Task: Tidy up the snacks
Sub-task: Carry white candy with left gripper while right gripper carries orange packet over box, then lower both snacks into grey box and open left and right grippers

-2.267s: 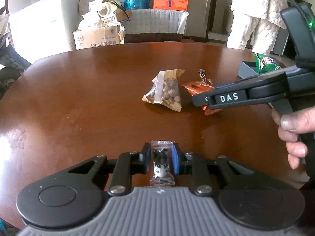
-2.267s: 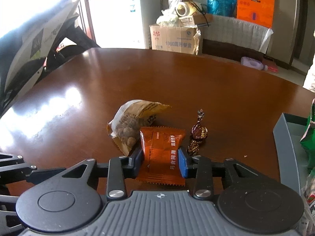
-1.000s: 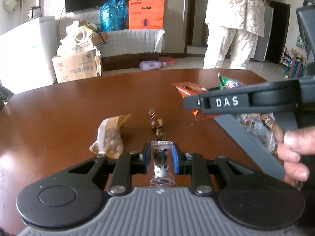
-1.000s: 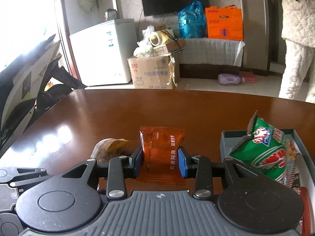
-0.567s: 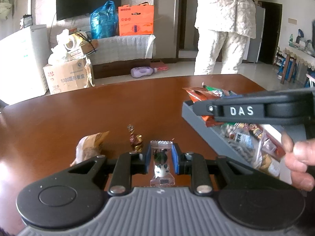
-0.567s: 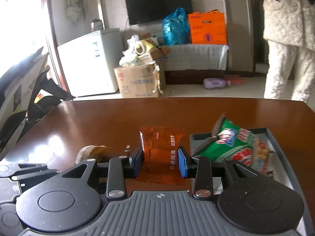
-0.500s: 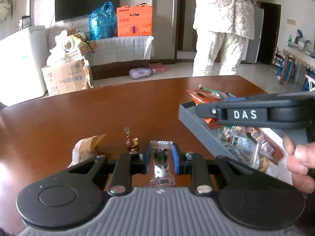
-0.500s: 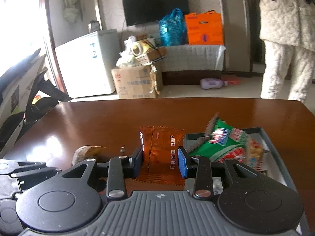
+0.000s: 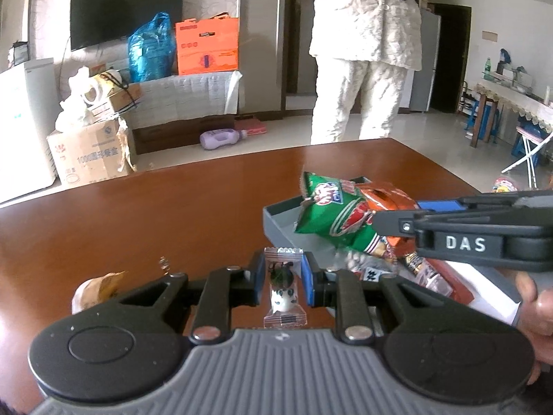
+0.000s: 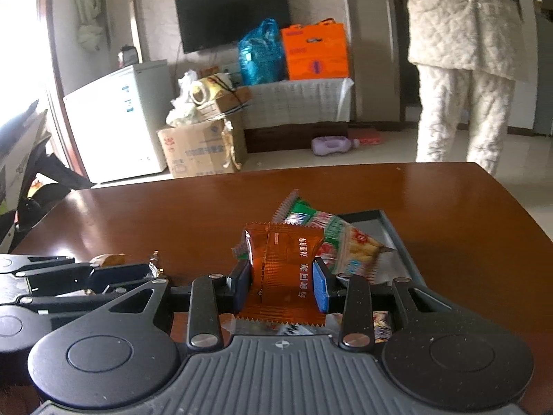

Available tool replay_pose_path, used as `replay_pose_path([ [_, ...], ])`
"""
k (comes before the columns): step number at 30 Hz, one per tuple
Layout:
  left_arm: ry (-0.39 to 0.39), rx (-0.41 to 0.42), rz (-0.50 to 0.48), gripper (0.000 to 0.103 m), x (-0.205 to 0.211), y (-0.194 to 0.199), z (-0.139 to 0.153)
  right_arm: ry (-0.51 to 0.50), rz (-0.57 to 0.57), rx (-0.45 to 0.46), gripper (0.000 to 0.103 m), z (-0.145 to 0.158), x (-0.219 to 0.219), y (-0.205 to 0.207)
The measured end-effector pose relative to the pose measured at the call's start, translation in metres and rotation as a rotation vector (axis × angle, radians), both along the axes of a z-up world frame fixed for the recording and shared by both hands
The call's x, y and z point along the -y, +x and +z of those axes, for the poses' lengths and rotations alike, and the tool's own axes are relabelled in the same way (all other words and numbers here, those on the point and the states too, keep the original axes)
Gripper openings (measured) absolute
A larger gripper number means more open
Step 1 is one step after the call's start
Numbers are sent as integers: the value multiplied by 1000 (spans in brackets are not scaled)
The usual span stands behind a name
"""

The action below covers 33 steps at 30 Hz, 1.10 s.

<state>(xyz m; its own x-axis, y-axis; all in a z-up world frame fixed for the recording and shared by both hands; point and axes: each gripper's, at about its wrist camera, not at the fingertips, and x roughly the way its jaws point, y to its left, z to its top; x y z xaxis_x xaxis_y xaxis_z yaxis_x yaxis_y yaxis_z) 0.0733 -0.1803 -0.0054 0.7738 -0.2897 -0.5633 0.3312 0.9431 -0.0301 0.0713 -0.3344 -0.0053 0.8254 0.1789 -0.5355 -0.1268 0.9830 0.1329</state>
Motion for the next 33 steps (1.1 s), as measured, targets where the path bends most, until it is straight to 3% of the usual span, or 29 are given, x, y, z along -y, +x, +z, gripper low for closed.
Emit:
replay_pose_path([
  [14, -22, -4, -72, 20, 34, 20, -6, 15, -64, 16, 38, 1, 28, -6],
  [20, 4, -14, -128, 20, 51, 26, -14, 13, -71, 14, 38, 0, 31, -8],
  [33, 7, -40, -143, 20, 67, 43, -27, 13, -94, -25, 38, -7, 42, -6],
])
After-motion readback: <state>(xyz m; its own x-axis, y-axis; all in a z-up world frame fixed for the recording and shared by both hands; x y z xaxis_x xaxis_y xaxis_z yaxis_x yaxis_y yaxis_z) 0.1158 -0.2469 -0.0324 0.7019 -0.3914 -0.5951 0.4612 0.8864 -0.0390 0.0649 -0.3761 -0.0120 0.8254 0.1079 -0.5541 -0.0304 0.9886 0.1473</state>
